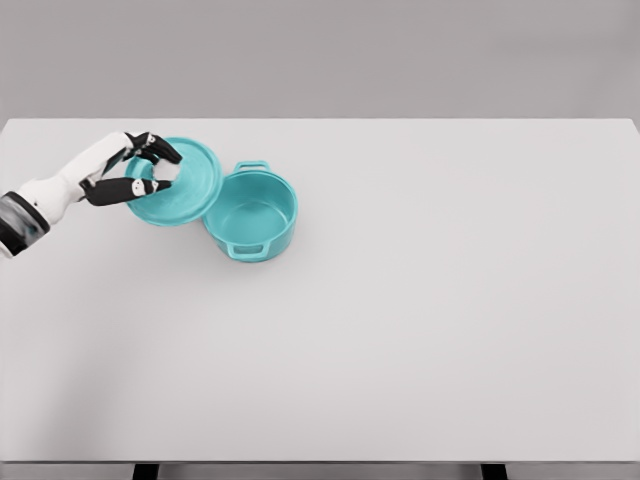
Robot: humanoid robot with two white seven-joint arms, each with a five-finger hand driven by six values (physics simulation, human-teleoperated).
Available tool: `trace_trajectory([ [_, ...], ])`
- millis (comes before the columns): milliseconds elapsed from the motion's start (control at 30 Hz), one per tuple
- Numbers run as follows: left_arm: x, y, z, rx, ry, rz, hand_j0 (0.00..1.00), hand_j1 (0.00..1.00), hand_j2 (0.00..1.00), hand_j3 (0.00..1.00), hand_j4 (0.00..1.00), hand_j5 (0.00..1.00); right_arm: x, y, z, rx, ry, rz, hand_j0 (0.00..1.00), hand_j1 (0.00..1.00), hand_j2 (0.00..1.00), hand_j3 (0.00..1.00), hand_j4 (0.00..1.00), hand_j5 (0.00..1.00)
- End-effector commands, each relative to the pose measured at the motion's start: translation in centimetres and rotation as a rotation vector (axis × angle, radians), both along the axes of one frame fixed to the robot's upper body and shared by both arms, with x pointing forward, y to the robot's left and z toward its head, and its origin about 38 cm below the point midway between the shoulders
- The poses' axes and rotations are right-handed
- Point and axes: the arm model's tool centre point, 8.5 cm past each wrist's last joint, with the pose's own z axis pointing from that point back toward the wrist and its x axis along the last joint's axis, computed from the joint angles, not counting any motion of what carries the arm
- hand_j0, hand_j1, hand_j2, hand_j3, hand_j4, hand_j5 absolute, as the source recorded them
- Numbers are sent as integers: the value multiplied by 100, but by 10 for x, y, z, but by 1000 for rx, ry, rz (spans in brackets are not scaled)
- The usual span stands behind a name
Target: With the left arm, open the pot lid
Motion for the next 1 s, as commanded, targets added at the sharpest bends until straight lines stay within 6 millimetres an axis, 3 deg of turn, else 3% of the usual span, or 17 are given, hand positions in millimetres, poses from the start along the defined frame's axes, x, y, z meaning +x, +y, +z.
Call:
trace_trajectory([
  [0, 1, 6, 0, -9, 3, 16, 52, 52, 52, 52, 52, 52, 0, 0, 0, 0, 0, -1, 100, 100, 100, 100, 100, 100],
  [967, -2, 50, -31, -46, 89, 142, 52, 52, 52, 52, 52, 52, 0, 0, 0, 0, 0, -1, 100, 100, 100, 100, 100, 100],
])
